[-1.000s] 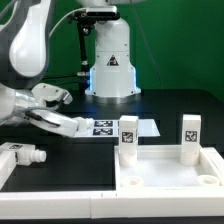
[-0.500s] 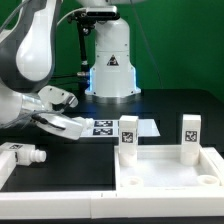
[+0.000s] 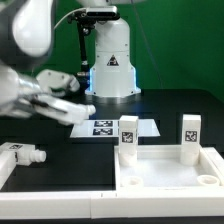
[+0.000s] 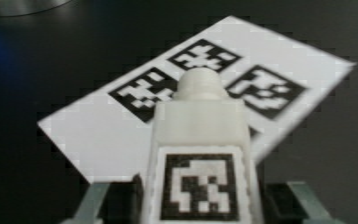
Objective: Assemble square table
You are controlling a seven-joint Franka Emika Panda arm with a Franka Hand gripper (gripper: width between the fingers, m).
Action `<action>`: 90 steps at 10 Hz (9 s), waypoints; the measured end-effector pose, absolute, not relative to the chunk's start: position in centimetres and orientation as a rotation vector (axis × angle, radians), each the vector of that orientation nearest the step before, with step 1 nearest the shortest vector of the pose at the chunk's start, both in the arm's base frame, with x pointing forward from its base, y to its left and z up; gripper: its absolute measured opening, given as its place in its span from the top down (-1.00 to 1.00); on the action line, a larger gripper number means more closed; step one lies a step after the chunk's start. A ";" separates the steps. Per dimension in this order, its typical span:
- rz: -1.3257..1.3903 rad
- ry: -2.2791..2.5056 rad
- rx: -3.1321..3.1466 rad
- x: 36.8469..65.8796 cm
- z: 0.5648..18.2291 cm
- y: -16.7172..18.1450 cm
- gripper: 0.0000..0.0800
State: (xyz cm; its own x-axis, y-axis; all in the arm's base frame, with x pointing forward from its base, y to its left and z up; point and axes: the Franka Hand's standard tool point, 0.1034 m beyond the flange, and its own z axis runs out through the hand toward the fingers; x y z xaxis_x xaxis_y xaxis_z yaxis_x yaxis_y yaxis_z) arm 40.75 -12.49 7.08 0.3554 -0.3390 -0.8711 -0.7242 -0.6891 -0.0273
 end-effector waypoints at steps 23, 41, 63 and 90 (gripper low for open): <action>-0.696 0.356 -3.013 60.4 13.3 4.6 0.28; -0.722 0.047 -3.075 62.8 8.7 11.0 0.28; -0.089 0.186 -3.151 64.3 9.0 11.1 -0.62; -0.191 1.458 -2.594 64.0 8.2 10.7 -0.62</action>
Offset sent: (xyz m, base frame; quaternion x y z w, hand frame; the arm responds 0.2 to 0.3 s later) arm 0.0000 0.0000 0.0000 0.0000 0.1296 0.0000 0.9916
